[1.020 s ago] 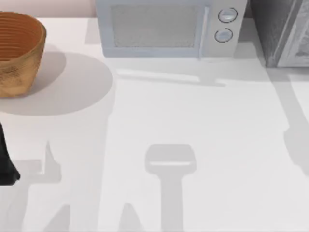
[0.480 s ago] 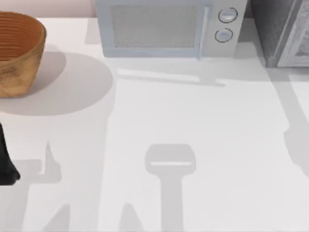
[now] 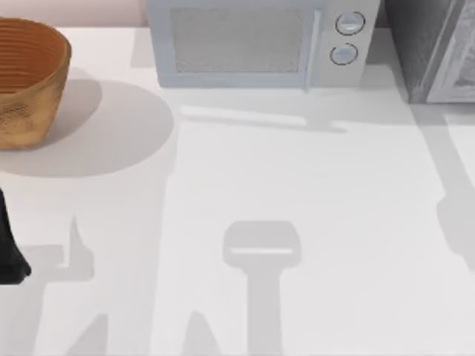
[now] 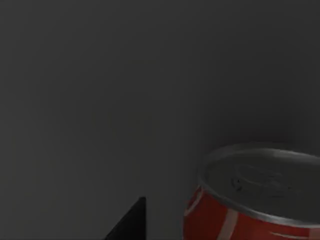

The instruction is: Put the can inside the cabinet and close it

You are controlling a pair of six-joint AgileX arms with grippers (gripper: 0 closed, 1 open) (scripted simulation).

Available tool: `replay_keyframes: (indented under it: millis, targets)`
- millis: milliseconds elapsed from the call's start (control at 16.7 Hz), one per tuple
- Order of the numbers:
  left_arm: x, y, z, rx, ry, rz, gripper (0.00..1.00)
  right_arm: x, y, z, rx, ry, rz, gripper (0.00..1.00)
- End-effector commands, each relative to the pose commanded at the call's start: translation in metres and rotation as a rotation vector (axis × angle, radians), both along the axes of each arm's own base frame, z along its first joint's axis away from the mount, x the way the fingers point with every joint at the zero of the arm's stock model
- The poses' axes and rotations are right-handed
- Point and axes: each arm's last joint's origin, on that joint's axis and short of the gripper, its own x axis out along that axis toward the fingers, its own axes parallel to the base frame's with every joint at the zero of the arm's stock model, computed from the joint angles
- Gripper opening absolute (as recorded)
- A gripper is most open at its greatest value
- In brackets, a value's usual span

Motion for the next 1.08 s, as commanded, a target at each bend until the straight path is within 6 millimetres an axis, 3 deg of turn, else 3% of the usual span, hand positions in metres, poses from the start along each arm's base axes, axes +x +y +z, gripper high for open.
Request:
replay_keyframes:
  millis: [660,900,1080]
  targets:
    - [0.000,0.000,0.000,0.000,0.000,0.000,1.00,-0.006,0.000,0.004,-0.003,-0.012,0.006,1.00]
    - [0.000,0.000,0.000,0.000,0.000,0.000,1.00,-0.043,-0.006,0.026,-0.017,-0.077,0.023,1.00]
    - [0.000,0.000,0.000,0.000,0.000,0.000,1.00,-0.096,-0.014,0.043,-0.033,-0.148,0.038,1.00]
